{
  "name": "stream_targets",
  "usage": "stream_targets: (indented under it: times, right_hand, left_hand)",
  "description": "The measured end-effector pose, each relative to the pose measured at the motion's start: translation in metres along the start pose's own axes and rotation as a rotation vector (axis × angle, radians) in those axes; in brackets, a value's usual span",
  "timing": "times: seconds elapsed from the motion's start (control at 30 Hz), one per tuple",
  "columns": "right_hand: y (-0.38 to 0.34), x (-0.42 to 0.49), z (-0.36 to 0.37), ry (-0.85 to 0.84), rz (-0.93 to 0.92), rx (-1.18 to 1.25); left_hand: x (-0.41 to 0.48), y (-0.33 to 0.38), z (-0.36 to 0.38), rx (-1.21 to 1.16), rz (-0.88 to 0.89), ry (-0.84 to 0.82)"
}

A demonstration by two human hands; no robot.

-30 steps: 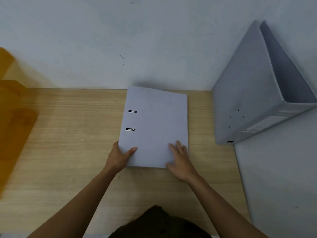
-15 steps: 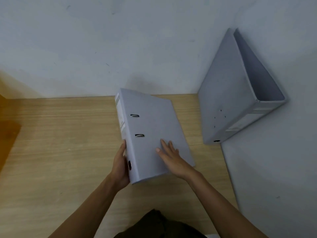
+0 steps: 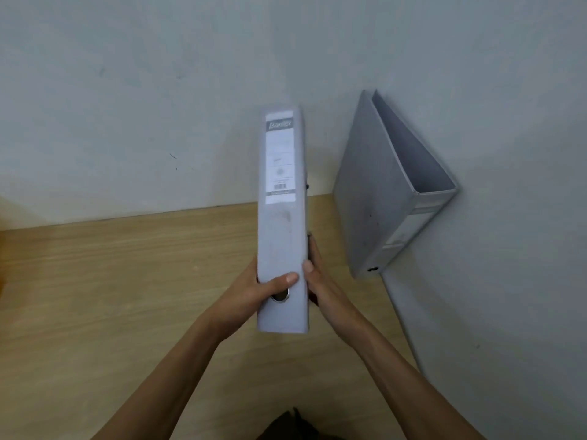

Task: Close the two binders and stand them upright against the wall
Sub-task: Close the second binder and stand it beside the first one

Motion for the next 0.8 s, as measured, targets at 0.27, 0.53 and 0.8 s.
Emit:
stream_targets:
  times: [0.27,0.53,0.8]
  right_hand:
    - [0.005,-0.018,-0.07,0.272,-0.057,-0.1]
    - [0.05,-0.036,-0.095,0.342,0.004,-0.346]
    - [0.072,-0.046,-0.136,0.493,0.095,-0.341]
  left_hand:
    - [0.022,-0.004,0.025,0.495,0.317,0.006]
    - [0.065,-0.066,0.03,0.616,0.239,0.103]
    - [0.087,-0.063,0.067,0.655,0.232,0.037]
Point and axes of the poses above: each hand's wrist, its own x-axis towards the middle knuckle, its own z-axis out of the palm, y = z × x, the point moved 10 cm from there along x, towards the middle knuckle, and after that the axes turned 9 degrees about -x, right-handed, at the moved point
